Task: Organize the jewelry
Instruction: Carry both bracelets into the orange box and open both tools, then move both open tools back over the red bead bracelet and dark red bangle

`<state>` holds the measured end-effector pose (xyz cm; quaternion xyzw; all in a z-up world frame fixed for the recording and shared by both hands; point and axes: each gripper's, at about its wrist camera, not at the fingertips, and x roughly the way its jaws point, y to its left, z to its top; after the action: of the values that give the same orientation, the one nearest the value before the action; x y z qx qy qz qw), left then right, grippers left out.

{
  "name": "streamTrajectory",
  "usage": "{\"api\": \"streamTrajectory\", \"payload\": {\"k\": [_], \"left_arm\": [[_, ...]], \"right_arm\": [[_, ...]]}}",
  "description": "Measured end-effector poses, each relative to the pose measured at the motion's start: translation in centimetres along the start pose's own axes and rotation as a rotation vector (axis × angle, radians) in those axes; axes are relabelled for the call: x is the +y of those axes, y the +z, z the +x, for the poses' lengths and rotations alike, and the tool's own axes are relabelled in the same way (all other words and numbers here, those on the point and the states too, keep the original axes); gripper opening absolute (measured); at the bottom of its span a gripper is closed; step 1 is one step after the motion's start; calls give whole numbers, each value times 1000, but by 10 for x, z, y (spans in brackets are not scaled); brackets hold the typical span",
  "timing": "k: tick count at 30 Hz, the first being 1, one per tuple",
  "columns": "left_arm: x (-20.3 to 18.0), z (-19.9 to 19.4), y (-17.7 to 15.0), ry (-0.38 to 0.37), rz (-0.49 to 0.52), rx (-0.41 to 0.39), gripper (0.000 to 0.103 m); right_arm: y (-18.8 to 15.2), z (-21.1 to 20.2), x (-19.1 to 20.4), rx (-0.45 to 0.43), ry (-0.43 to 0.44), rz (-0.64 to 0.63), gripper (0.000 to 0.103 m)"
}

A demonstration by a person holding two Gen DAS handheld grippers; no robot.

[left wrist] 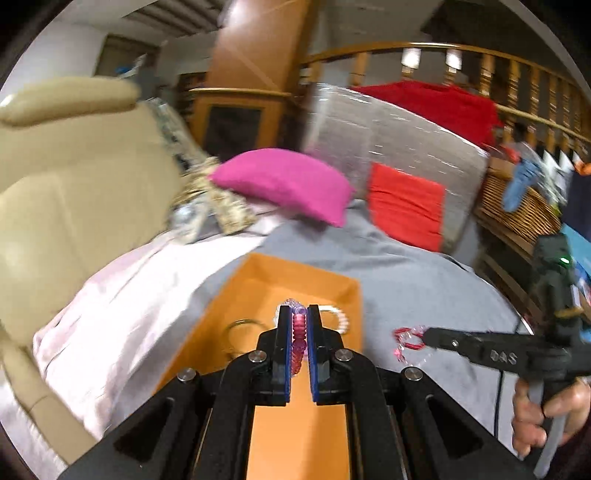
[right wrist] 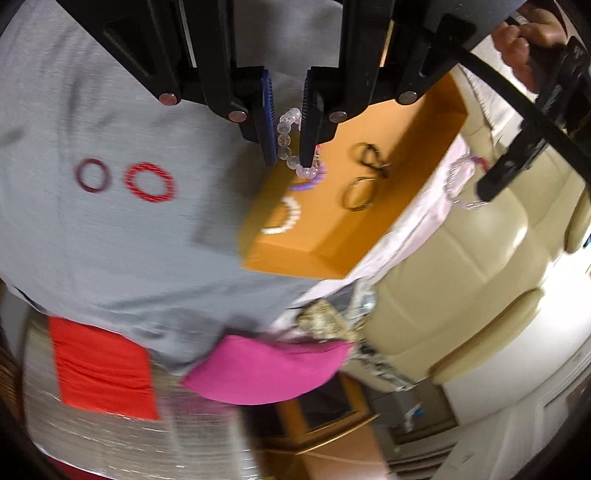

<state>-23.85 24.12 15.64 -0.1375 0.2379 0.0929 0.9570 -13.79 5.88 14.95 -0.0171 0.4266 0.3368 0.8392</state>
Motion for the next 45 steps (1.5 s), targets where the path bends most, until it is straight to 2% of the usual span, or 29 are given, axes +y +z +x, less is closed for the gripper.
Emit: {"api": "streamTrajectory", "payload": {"k": [3,10,23,32,34,36,42,45], "left_arm": [[15,10,-3,56,-29,31,8],[35,38,-19,57,-95,160,8],[56,61,-37,159,-133,272,8],[58,68,-40,225,-139,296,9],[54,68,-38,242,-121,291,15],[48,66,-36,261,-107,275,36],[22,48,-21,344,-24,132,71],[2,45,-16,371,38,80,78]], "right_arm": [[-2,11,22,19,29,-22,13],[-19,38,41,81,70,-33,13],[-46,66,56,170,102,-74,13],[-55,75,51,210,112,-75,16],[-54,72,51,204,109,-89,19],[-52,67,47,189,117,-92,22],[-39,33,11,84,55,-74,25],[-31,13,-23,38,-2,-46,32]]}}
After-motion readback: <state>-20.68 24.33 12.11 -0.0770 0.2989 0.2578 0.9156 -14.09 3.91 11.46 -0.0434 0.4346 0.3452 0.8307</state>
